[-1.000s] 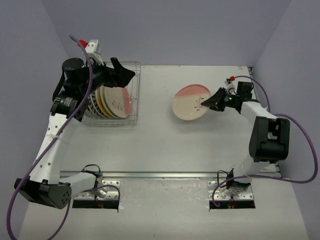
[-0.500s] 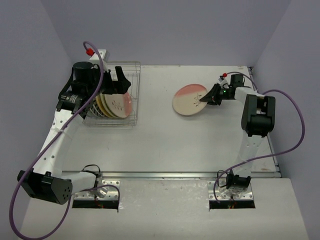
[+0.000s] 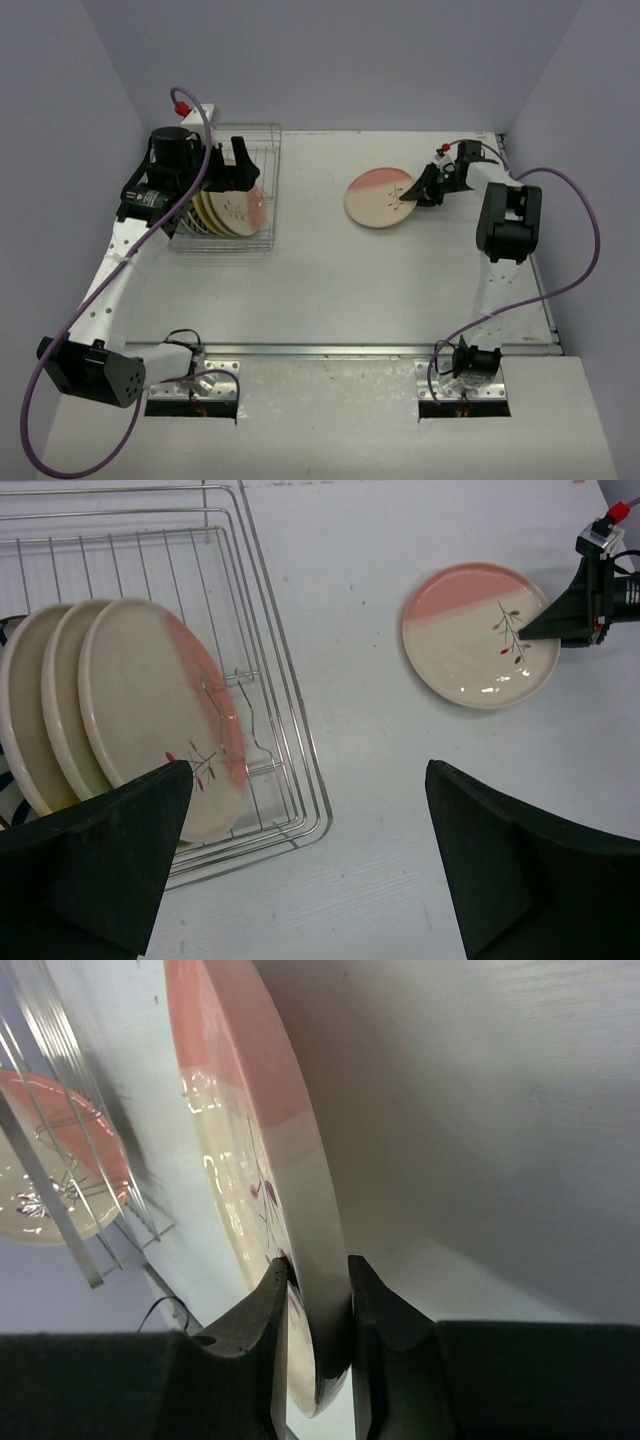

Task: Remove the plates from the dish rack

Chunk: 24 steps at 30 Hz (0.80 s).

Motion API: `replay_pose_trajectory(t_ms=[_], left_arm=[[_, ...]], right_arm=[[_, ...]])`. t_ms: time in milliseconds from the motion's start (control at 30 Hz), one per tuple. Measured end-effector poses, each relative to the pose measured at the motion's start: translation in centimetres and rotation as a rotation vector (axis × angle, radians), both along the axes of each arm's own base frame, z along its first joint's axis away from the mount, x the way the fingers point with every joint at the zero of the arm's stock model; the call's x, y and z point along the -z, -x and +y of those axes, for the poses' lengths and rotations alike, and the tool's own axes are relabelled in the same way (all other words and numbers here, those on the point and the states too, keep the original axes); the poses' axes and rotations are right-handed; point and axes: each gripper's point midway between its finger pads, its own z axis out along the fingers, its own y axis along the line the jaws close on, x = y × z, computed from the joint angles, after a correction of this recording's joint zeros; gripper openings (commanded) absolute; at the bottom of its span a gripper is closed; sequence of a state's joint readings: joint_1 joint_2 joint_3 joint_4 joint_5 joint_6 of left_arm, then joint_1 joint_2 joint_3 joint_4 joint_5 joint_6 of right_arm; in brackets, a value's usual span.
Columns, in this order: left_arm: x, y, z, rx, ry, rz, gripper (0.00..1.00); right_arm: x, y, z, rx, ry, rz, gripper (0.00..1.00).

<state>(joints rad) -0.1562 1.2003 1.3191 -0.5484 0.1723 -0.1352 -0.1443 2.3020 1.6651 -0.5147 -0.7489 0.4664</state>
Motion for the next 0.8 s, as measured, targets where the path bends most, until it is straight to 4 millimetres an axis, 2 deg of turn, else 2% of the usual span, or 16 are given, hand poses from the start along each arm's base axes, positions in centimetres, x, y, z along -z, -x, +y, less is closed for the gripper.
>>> replay_pose_trajectory(t_ms=[167,333,400,533,633,733,800], left_arm=[[0.6,-0.2,0.1,-0.009,-0.007,0.016,1.0],[0.8,-0.3,0.4,-0.025,-0.015,0.018,1.0],[0.8,-0.4,0.6,-0.035,-0.019,0.017,1.0],[0.8,-0.5,0.9,-0.053,-0.028,0.017,1.0],[0.9,-0.6,1.3,-0.07,-0.036,0.016,0.99],[1.2,-0.8,1.6,-0.088,-0.046,0.023,0.91],[1.7,-1.1,1.7,-0.093,-0.054,0.036,0.86]], right_arm=[[1.2,-0.4,-1.1,0.014,0.104,0.026,0.32],[2.5,-0.9,-3.1,0.041,0.248,0.04,0.56],[2.4,-1.2,-4.0,0.054,0.29,0.037,0.64],[2.1,-2.4,-6.0,0.079,0.407,0.003,0.72],[2.0,-2.4,-6.9,0.082,0.463,-0.007,0.73],[1.9,-1.9,-7.5,0.073,0.501,-0.011,0.73],[1.7,-0.9,-7.6,0.059,0.513,0.001,0.74]])
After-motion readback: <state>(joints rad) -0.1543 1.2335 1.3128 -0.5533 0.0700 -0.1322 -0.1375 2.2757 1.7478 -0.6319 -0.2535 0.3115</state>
